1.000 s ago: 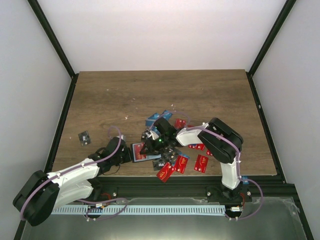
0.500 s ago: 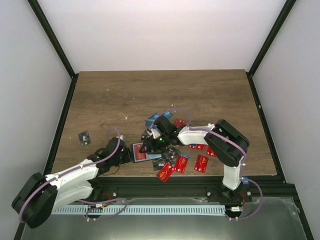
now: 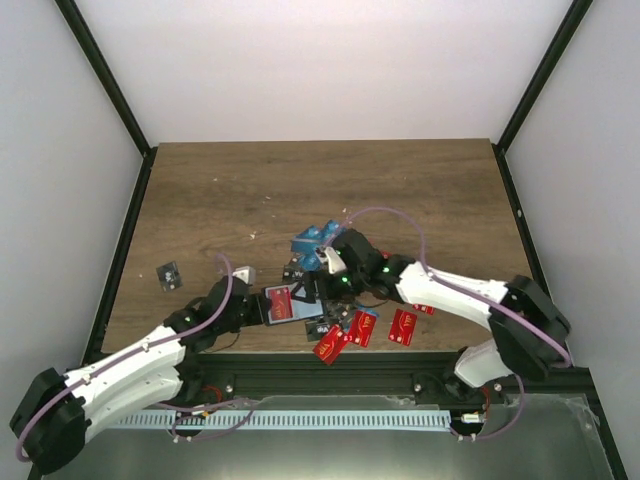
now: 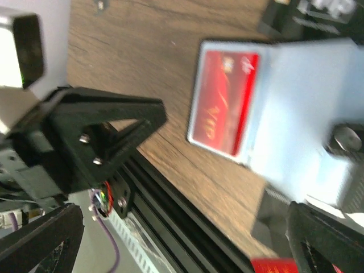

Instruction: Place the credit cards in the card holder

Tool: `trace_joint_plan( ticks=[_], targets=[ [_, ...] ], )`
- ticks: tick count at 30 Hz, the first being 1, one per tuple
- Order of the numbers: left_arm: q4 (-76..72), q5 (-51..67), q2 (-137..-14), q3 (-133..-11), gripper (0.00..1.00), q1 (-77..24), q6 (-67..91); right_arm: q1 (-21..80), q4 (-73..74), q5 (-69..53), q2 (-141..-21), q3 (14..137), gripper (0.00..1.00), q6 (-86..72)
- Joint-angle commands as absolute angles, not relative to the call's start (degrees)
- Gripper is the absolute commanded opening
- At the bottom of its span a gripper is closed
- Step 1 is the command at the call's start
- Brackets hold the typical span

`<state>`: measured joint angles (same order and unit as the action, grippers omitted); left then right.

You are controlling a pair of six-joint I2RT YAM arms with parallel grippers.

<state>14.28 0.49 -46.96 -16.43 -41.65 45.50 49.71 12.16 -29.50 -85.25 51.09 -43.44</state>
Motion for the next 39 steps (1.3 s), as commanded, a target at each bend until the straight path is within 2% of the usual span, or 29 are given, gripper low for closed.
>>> trace_joint_plan(
  ticks=[1,5,12,16,23,27,30,34,39],
  targets=[
    [13.1,0.3,-46.1,-18.1,0.14,-46.0,44.5,50.7,18.0,-22.9,-77.7,45.1,0.99,-47.8],
    [7.1,3.8,-47.8,-18.1,0.16,-50.1,42.8,51.8,17.7,-20.3,-71.6,39.2,0.99,-53.5],
    [3.9,5.7,-52.4,-20.7,0.3,-57.2,37.8,53.6,13.8,-18.6,-65.0,30.4,0.97,-62.1],
    [2.3,8.8,-54.7,-20.9,0.33,-58.7,36.2,57.3,10.2,-13.5,-61.9,25.7,0.95,-71.2],
    [3.0,12.1,-59.0,-22.4,0.33,-59.1,34.0,65.4,7.7,-4.8,-65.3,24.6,0.9,-82.0],
    [4.2,10.5,-59.4,-22.6,0.29,-59.1,35.8,68.6,9.5,-1.2,-68.0,26.0,0.86,-85.9],
    [4.1,9.6,-57.3,-21.7,0.28,-59.1,36.6,70.1,8.4,-0.6,-68.8,25.8,0.83,-87.5],
    [5.1,8.3,-55.3,-21.2,0.29,-59.1,36.7,71.0,4.9,-1.3,-71.4,25.1,0.74,-88.7],
    [6.1,8.2,-54.2,-21.0,0.29,-59.1,35.6,71.9,2.5,-2.6,-74.0,24.4,0.7,-90.9]
  ],
)
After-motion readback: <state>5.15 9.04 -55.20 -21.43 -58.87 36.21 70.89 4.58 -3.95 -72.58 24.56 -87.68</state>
